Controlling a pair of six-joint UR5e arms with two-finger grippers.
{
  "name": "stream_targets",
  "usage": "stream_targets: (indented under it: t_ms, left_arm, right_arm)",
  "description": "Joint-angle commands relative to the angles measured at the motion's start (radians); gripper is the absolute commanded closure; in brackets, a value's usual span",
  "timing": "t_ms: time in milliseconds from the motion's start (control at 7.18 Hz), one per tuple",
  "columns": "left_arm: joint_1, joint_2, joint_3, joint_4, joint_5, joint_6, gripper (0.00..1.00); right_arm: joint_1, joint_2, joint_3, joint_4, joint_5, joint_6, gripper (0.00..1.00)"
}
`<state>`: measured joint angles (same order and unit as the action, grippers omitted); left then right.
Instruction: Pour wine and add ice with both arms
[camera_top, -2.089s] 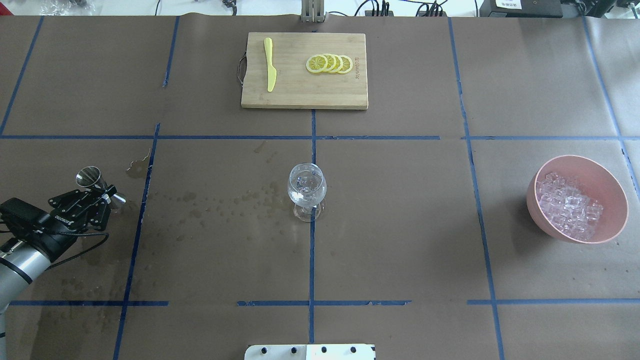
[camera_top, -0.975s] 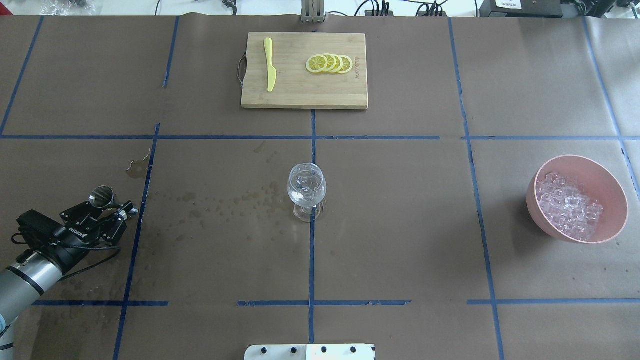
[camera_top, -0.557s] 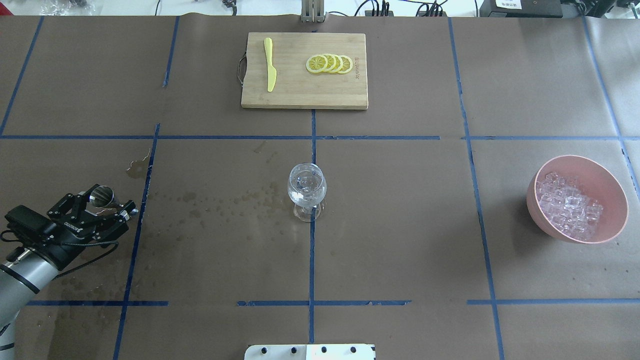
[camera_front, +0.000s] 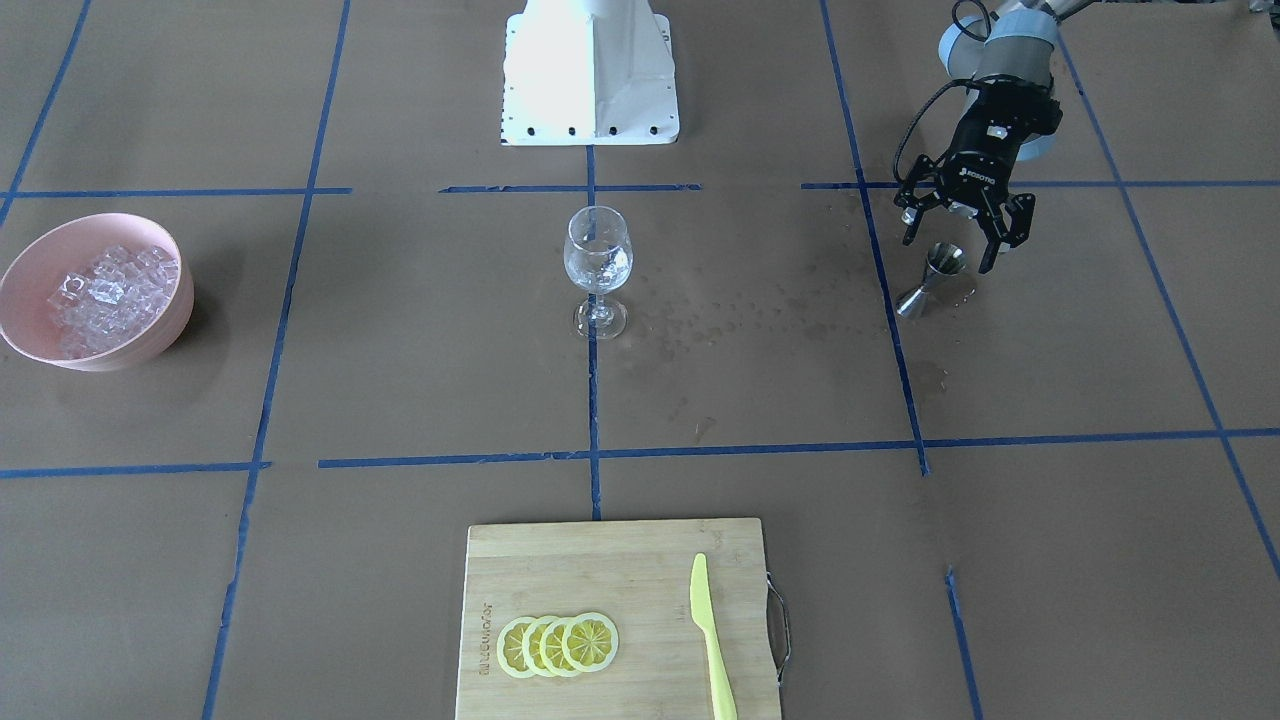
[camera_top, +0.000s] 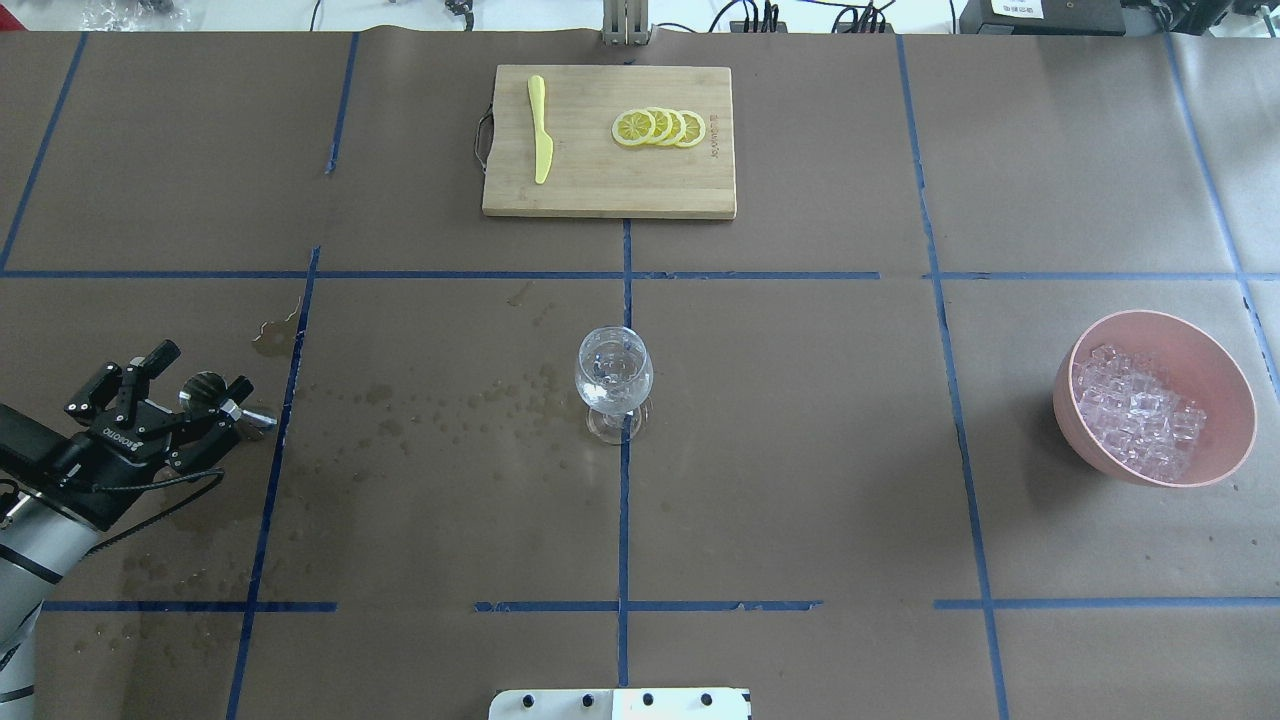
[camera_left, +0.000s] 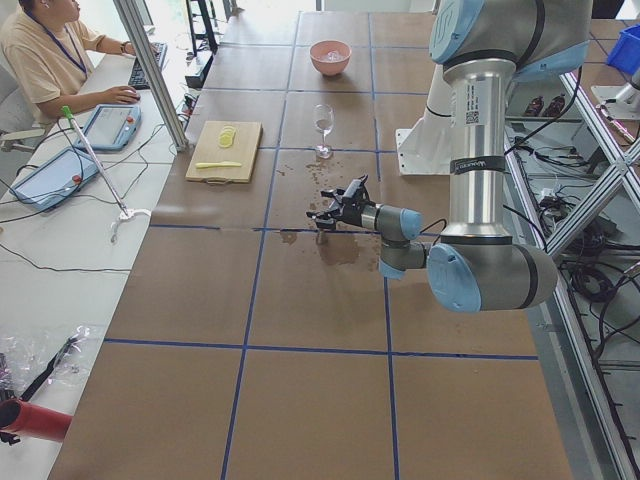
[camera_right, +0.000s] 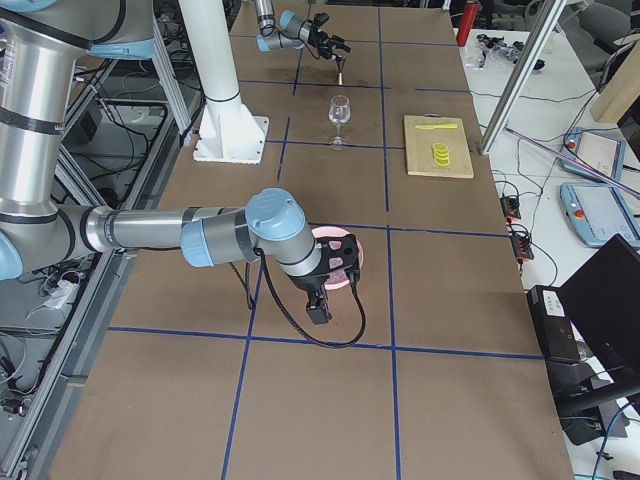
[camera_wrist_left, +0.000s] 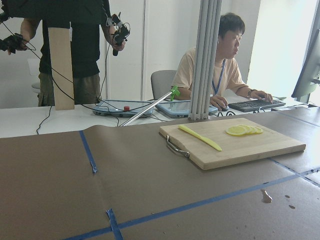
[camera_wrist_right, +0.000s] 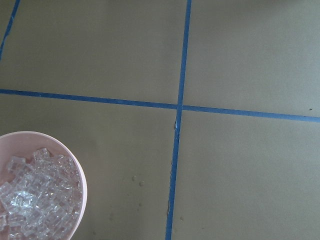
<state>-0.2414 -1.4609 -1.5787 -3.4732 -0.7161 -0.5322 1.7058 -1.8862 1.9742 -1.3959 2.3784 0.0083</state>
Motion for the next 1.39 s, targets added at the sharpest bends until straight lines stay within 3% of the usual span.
stream_targets:
  t_ms: [0, 279, 696, 1114, 1254]
  left_arm:
    - [-0.103, 0.002, -0.018, 0.031, -0.113, 0.052, 0.00]
    - [-0.375, -0.001, -0.021, 0.206, -0.471, 0.043, 0.00]
    - [-0.892, -0.022, -0.018, 0.548, -1.159, 0.052, 0.00]
    - [-1.105, -0.079, -0.033, 1.063, -1.281, 0.052, 0.00]
    - [-1.186, -0.084, -0.029, 1.185, -1.387, 0.054, 0.00]
  right_arm:
    - [0.000, -0.001, 0.000, 0.000, -0.001, -0.002, 0.00]
    - [0.000, -0.001, 0.000, 0.000, 0.001, -0.002, 0.00]
    - [0.000, -0.001, -0.002, 0.000, 0.001, -0.004, 0.00]
    - [0.000, -0.002, -0.003, 0.000, 0.001, -0.002, 0.00]
    - [0.000, -0.002, -0.005, 0.000, 0.001, -0.002, 0.00]
